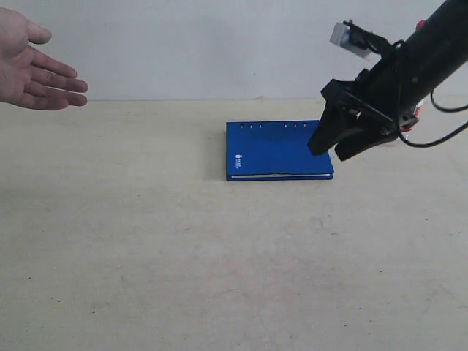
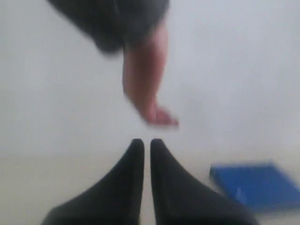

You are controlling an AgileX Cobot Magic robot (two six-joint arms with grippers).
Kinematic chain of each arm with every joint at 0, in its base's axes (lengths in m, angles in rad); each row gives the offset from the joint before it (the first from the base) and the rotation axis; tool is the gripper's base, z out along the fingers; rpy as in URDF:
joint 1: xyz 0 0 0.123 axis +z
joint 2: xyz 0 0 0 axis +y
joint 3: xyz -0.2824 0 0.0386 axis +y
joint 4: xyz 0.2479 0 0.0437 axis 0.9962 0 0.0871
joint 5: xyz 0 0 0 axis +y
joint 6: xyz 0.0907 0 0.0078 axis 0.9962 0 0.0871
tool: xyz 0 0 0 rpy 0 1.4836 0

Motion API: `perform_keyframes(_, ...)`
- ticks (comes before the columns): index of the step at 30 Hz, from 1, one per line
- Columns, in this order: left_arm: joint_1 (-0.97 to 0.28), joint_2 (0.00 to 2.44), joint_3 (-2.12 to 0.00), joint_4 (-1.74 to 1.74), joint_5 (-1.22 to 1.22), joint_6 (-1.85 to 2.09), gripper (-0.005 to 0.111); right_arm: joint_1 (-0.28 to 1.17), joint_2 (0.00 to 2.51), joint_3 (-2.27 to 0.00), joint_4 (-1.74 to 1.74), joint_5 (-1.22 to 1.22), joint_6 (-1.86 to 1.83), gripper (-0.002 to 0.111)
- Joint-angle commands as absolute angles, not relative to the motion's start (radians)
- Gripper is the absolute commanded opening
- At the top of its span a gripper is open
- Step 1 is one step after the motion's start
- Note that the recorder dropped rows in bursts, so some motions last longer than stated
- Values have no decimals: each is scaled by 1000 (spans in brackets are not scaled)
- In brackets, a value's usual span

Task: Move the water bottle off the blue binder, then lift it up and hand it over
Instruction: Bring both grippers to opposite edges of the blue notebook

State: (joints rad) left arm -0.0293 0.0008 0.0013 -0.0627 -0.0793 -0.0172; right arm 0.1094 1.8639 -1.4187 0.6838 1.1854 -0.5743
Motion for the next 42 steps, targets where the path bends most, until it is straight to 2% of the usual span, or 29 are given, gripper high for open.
perform_keyframes(1,-34,0,0,-142,-543,-68,5,111,1862,-1346,752,1198,-608,52)
perform_keyframes(10,-34,0,0,-138,-1195,-126,5,111,1862,-1338,749,1221,-604,52)
perform_keyframes(12,-34,0,0,-130,-1107,-360,5,111,1862,-1338,749,1221,-604,52)
perform_keyframes(13,-34,0,0,-62,-973,-534,5,111,1862,-1338,749,1221,-604,52)
perform_keyframes(15,-34,0,-38,283,-619,-852,5,111,1862,-1338,749,1221,-604,52)
perform_keyframes(16,-34,0,-67,492,-516,-984,5,111,1862,-1338,749,1221,-604,52)
perform_keyframes(18,-34,27,-146,952,-531,-1180,5,111,1862,-1338,749,1221,-604,52)
perform_keyframes(20,-31,103,-227,1179,-642,-1162,5,111,1862,-1338,749,1221,-612,52)
perform_keyframes(23,-31,301,-335,1210,-786,-1091,5,111,1862,-1338,749,1203,-619,52)
perform_keyframes(29,-31,890,-469,1162,-1011,-1091,5,111,1862,-1338,747,1154,-627,52)
perform_keyframes(33,-33,1255,-495,1103,-1221,-1268,5,111,1862,-1338,737,1104,-627,53)
perform_keyframes(39,-33,1788,-530,1066,-1221,-1173,5,111,1899,-1338,669,905,-611,53)
perform_keyframes(41,-33,1920,-617,1075,-1221,-1198,10,111,1945,-1338,664,862,-607,53)
perform_keyframes(42,-33,1984,-687,1108,-1221,-1259,23,111,1984,-1338,664,863,-595,53)
